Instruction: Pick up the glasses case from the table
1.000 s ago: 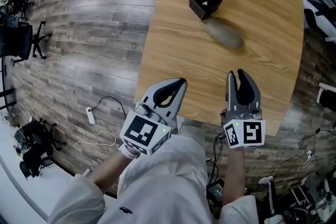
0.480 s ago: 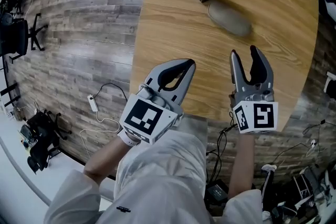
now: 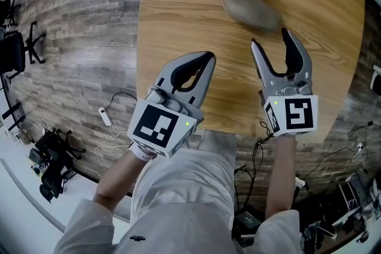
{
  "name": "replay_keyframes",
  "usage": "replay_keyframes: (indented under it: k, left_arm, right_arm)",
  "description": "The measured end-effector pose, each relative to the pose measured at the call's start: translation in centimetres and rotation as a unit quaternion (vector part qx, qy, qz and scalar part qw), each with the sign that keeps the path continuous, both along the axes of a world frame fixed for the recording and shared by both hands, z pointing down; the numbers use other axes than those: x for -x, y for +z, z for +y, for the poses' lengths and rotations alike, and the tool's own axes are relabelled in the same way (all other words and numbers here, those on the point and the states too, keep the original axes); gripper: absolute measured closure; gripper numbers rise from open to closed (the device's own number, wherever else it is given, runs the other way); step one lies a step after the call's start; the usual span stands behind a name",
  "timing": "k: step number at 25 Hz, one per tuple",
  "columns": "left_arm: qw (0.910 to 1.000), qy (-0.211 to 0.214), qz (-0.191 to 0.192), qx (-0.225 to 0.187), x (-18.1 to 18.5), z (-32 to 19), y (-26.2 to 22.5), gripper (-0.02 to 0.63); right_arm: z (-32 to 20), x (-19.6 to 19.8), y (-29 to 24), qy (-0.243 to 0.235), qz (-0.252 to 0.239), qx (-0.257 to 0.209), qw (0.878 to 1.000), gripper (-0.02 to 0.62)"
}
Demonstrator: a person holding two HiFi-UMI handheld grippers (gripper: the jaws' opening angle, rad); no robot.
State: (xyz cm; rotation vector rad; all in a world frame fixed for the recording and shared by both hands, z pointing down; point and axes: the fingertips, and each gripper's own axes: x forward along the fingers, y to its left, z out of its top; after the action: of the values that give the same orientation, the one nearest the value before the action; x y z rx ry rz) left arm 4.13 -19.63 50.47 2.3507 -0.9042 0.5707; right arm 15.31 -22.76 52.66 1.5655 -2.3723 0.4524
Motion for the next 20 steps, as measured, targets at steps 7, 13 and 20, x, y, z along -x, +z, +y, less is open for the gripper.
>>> replay_keyframes:
  k: [7,13,20]
  left_arm:
    - [0.9999,0.003,0.003,-0.017,-1.2,-2.2,1.5,0.598]
    - [1.0,-0.001,0.001,0.002,-1.4,-2.6,2.9,0.598]
    - [0.9999,-0.001,-0.001,0.011,-1.5,-3.4,4.7,0.598]
  right_arm:
    - [-1.9,-0.9,2.4,-0.02,0.048,0.013,0.999,0.305]
    - [-3.1,-0.4,3.1,-0.07,0.075,0.022,0.995,0.266]
    - [-4.6,0.1,4.8,-0.131,0.099,0.027,0.986,0.228]
